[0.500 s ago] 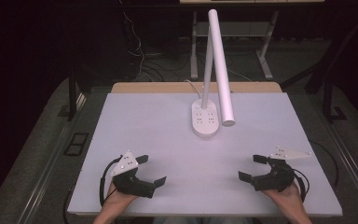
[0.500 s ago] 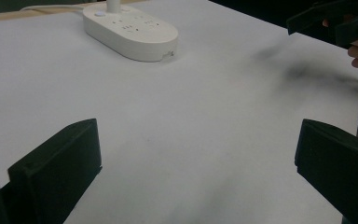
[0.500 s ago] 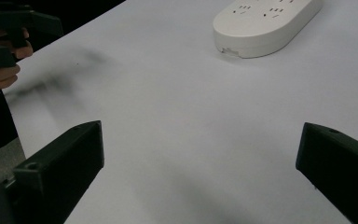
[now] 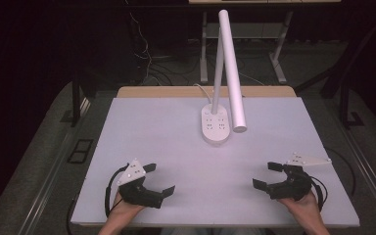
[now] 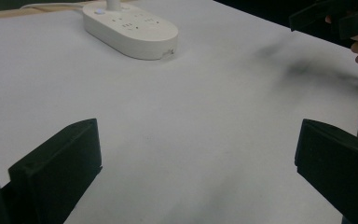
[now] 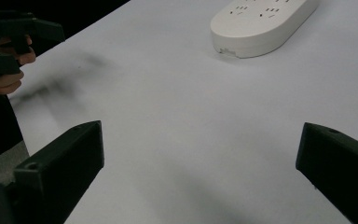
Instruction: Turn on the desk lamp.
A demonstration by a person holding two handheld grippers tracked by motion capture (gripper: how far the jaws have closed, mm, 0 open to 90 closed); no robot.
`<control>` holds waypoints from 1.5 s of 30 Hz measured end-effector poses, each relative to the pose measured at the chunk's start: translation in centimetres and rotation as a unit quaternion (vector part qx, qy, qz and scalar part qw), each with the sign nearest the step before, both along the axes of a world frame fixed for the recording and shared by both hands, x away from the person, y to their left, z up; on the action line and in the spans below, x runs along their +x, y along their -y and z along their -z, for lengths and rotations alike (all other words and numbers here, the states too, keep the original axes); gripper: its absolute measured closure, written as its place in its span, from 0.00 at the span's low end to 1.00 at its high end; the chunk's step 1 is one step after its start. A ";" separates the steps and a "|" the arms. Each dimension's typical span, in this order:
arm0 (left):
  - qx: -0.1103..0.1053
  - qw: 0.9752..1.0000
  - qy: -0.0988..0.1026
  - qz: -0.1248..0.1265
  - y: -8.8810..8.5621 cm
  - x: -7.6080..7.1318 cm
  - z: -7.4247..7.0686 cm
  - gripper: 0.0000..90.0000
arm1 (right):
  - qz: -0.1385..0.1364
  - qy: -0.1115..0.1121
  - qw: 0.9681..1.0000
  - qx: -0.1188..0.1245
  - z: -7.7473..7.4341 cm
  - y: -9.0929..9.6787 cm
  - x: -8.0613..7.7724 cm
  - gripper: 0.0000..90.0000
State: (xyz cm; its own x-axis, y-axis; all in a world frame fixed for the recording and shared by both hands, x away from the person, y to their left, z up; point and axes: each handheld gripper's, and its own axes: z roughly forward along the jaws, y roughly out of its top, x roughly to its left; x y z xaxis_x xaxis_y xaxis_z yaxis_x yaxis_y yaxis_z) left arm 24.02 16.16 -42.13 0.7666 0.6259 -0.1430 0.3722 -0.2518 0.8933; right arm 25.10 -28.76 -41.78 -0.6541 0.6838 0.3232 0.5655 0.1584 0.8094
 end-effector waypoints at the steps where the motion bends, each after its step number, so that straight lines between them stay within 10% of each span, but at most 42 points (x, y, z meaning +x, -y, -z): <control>1: 0.000 1.000 0.001 0.001 0.0 0.0 0.0 0.00 | 0.000 -0.001 1.000 0.000 0.0 0.0 0.0 0.00; 45: 0.007 1.000 -0.005 0.002 0.3 0.0 0.4 0.00 | -0.033 -0.034 0.999 -0.016 -2.6 -0.2 3.8 0.00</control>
State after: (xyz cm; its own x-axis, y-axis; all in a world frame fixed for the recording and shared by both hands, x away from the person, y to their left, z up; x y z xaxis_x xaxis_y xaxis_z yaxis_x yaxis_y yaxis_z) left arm 24.02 15.87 -42.53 0.7675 0.6252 -0.1418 0.3801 -0.2656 0.8860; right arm 28.85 -28.55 -39.17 -0.6753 0.6511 0.3465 0.6062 0.2223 0.7636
